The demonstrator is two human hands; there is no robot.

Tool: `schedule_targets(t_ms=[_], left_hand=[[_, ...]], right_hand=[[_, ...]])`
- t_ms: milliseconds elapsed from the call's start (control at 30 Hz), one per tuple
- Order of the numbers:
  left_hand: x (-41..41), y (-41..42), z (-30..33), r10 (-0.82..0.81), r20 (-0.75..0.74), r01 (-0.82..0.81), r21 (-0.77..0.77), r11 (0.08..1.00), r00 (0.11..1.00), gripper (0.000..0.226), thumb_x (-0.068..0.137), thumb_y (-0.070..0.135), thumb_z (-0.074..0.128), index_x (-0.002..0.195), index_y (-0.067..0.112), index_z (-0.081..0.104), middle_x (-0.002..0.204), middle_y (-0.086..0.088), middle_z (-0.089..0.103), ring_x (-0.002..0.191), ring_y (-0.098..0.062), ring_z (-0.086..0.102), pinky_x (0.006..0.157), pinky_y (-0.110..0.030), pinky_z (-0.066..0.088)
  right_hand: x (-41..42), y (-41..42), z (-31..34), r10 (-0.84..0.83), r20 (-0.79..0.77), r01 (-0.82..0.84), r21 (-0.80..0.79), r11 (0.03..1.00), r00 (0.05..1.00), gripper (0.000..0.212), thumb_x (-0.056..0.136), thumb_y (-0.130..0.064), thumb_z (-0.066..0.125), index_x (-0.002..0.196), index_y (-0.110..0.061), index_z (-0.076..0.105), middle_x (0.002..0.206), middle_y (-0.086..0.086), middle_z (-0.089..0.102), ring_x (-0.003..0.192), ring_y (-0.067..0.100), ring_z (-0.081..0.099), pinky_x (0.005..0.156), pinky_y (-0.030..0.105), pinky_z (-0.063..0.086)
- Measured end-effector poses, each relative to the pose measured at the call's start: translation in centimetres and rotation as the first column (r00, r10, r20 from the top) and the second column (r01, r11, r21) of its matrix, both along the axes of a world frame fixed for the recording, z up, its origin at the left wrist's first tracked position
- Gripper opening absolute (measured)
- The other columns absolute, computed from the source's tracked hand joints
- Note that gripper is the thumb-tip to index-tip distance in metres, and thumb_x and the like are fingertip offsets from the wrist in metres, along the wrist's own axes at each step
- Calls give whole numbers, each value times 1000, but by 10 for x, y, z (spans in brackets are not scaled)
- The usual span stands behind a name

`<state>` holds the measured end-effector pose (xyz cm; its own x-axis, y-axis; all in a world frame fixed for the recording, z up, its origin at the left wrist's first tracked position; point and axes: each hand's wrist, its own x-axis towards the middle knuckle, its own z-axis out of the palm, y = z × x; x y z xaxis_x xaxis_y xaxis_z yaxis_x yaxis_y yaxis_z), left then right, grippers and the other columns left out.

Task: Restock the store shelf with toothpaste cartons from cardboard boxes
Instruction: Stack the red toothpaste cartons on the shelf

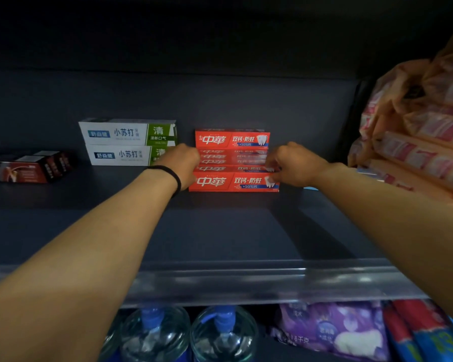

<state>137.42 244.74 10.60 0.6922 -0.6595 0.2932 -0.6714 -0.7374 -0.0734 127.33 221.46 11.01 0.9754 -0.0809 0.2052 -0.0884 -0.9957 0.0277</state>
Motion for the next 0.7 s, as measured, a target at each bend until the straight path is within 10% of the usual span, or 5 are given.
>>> schedule_targets(t_ms=[700], left_hand=[[-23, 5, 6, 57, -55, -57, 12, 998, 997, 35, 82, 27, 69, 113, 15, 60, 113, -6, 57, 100, -24, 58, 82, -33, 50]], right_hand=[[-15, 14, 3, -63, -32, 61, -46, 997, 997, 56, 79, -39, 71, 128, -23, 49, 126, 2, 58, 108, 23, 58, 90, 40, 52]])
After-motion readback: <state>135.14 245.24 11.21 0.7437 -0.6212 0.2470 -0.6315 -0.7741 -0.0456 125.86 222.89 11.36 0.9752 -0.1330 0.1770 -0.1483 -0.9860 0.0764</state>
